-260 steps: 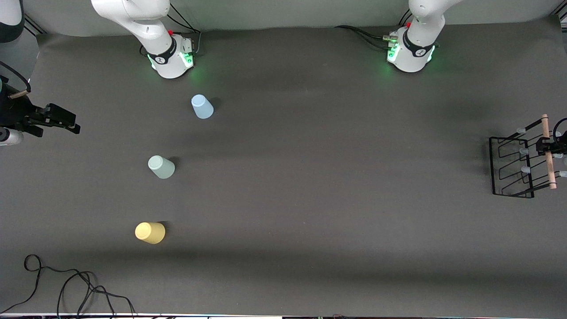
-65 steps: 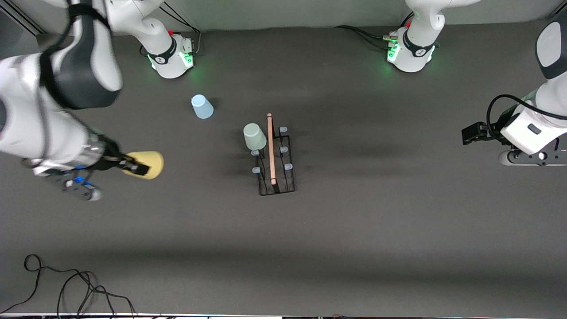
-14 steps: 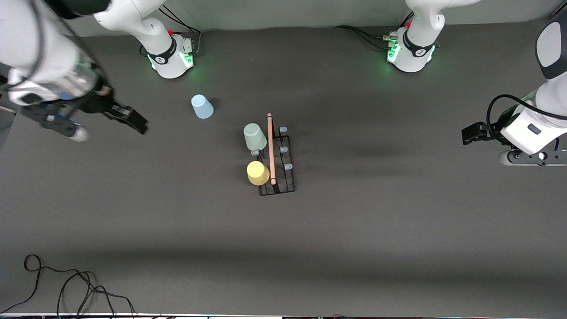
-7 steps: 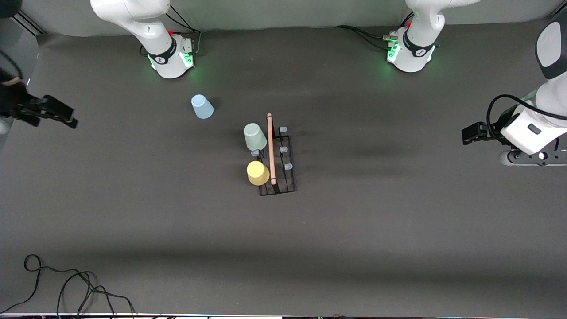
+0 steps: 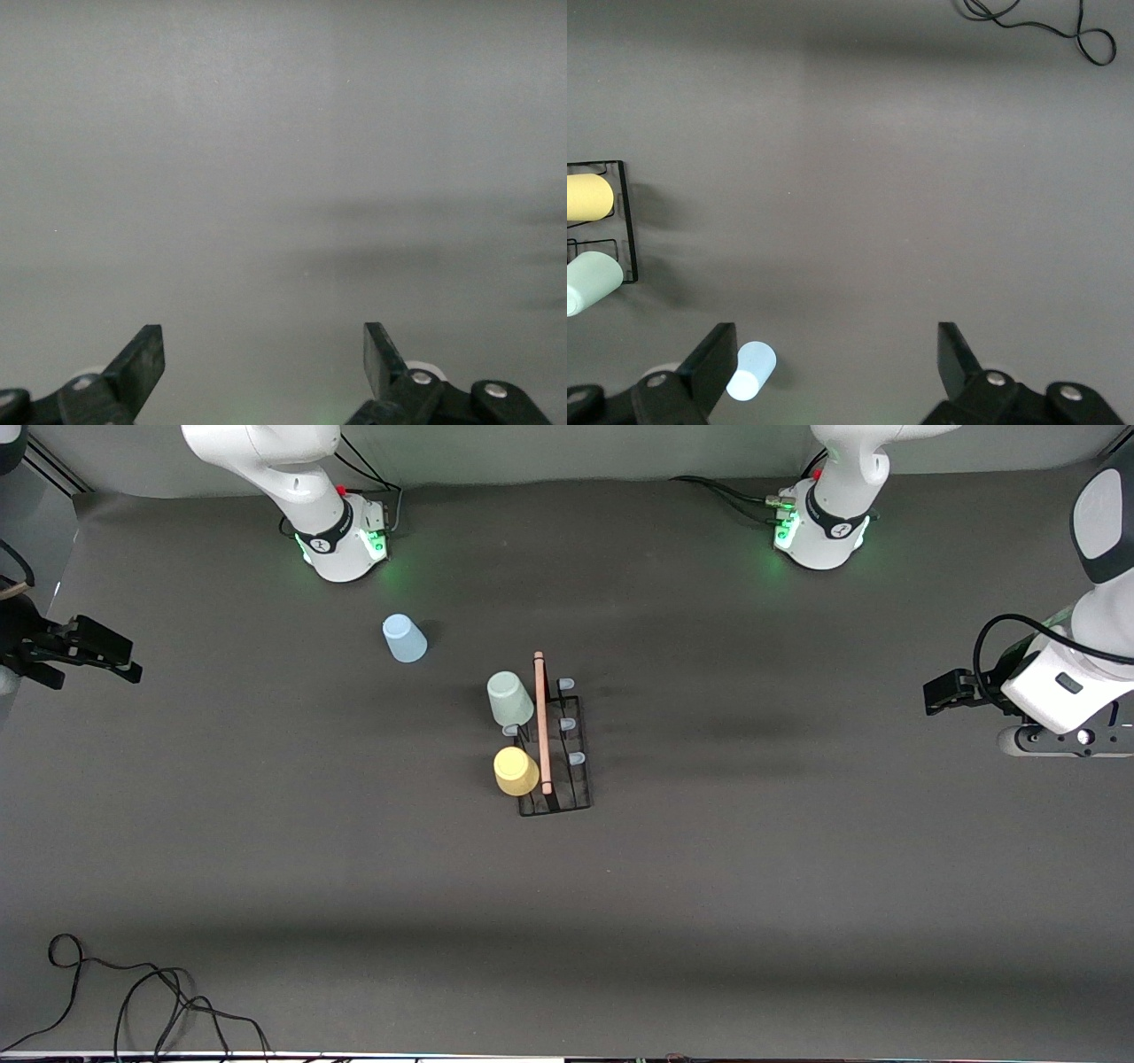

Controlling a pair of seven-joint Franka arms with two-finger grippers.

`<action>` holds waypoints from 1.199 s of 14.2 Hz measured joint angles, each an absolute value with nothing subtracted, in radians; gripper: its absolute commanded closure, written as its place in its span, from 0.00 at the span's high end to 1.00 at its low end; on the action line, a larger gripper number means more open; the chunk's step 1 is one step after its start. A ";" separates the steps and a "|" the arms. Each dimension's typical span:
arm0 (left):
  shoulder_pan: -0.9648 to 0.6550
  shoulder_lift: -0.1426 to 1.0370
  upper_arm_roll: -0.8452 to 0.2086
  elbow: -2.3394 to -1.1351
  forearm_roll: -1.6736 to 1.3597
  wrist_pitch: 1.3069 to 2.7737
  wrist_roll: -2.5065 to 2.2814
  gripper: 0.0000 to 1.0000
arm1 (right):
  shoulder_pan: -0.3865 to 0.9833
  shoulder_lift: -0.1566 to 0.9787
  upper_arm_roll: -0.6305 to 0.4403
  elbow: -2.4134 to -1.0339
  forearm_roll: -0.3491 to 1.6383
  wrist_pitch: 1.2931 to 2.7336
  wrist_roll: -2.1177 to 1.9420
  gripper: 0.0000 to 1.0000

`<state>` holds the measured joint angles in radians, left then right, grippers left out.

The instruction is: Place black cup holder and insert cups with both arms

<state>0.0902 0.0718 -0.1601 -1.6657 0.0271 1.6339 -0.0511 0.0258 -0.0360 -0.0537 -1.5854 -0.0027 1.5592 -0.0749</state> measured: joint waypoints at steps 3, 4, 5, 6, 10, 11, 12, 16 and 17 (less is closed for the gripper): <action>0.090 0.072 -0.160 -1.666 0.027 1.634 -0.051 1.00 | 0.034 -0.035 -0.051 -1.586 -0.014 1.575 -0.076 1.00; 0.090 0.072 -0.160 -1.666 0.027 1.634 -0.051 1.00 | 0.034 -0.034 -0.051 -1.586 -0.014 1.575 -0.077 1.00; 0.090 0.072 -0.160 -1.666 0.027 1.634 -0.051 1.00 | 0.034 -0.034 -0.051 -1.586 -0.014 1.575 -0.077 1.00; 0.090 0.072 -0.160 -1.666 0.027 1.634 -0.051 1.00 | 0.034 -0.034 -0.051 -1.587 -0.014 1.575 -0.077 1.00; 0.090 0.072 -0.160 -1.666 0.027 1.634 -0.051 1.00 | 0.034 -0.033 -0.053 -1.603 -0.002 1.575 -0.077 1.00; 0.090 0.072 -0.160 -1.666 0.027 1.634 -0.051 1.00 | 0.034 -0.033 -0.055 -1.607 0.012 1.575 -0.077 1.00; 0.090 0.072 -0.160 -1.666 0.027 1.634 -0.051 1.00 | 0.034 -0.033 -0.057 -1.611 0.021 1.575 -0.076 1.00; 0.090 0.072 -0.160 -1.666 0.027 1.634 -0.051 1.00 | 0.033 -0.033 -0.062 -1.611 0.026 1.575 -0.049 1.00; 0.090 0.072 -0.160 -1.666 0.027 1.634 -0.051 1.00 | 0.033 -0.033 -0.062 -1.611 0.027 1.575 -0.046 1.00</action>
